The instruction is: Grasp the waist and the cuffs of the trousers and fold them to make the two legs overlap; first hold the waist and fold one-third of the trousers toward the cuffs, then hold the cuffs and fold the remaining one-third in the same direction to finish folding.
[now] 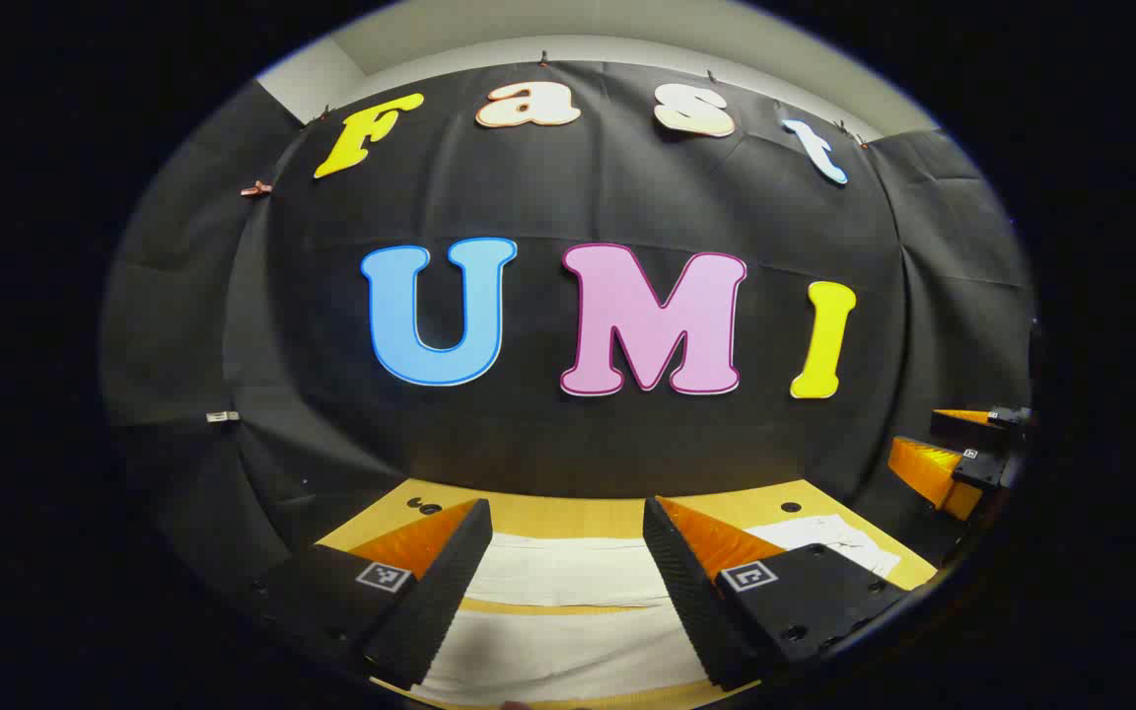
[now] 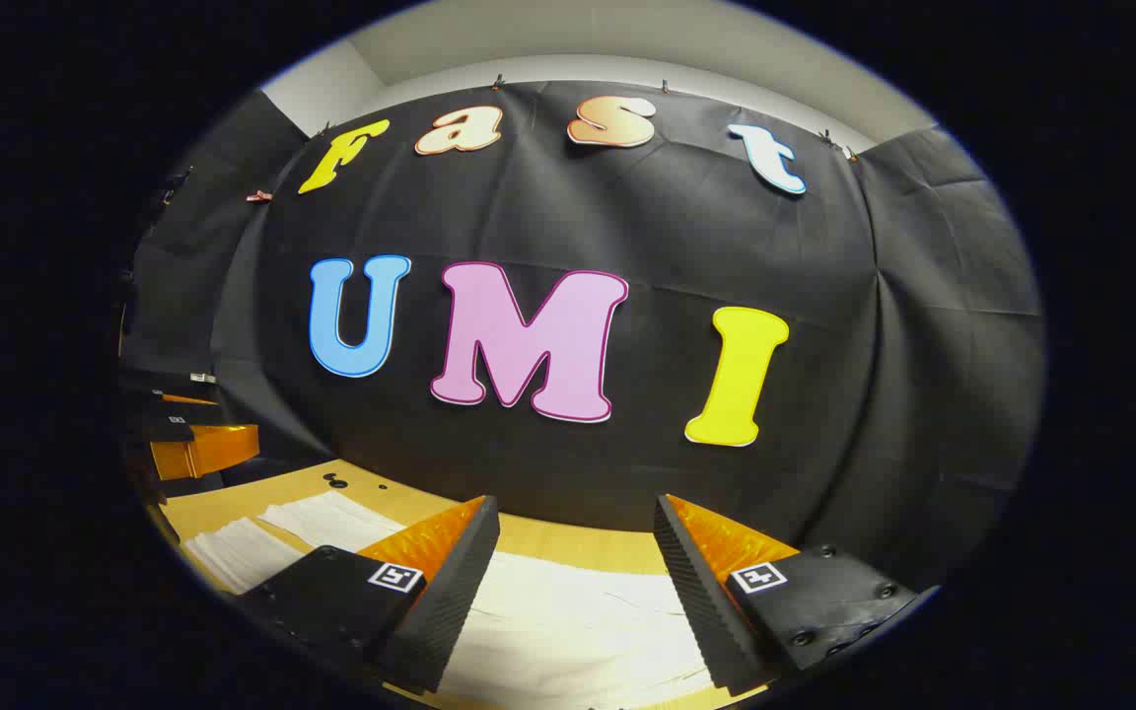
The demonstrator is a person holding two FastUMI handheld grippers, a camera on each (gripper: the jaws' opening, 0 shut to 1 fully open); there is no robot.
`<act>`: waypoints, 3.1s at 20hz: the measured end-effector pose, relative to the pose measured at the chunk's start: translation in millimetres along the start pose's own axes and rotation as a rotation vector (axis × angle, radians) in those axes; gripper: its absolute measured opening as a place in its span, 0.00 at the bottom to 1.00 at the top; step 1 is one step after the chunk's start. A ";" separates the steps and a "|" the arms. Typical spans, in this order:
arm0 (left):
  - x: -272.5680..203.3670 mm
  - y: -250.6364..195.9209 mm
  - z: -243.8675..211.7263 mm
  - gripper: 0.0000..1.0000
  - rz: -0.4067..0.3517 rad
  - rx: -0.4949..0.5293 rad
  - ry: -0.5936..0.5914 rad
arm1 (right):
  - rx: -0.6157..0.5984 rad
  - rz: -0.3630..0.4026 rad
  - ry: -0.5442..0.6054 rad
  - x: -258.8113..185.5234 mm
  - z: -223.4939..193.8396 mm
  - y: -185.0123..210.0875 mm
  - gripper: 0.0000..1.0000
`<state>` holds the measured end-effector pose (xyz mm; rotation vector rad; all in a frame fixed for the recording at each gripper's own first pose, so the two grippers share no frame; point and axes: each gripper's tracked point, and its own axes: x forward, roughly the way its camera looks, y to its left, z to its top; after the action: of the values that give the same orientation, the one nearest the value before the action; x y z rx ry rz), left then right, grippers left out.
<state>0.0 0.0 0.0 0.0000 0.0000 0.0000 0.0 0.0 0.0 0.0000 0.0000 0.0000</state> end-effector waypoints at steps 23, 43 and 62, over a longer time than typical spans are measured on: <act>37.1 18.0 -19.8 0.98 -0.007 -0.022 0.062 | -0.004 -0.014 0.072 26.2 -25.0 4.4 0.97; 21.2 194.2 -155.6 0.96 0.007 0.394 0.319 | -0.365 0.022 0.225 51.8 -109.3 -55.8 0.97; -93.1 312.6 -337.9 0.96 -0.506 1.123 0.854 | -0.607 -0.024 0.539 -28.3 -219.4 -179.3 0.97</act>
<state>-93.1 312.6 -337.9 1.1233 0.8541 -0.5064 -28.3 -179.3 -219.4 -0.6071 0.5392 -0.0242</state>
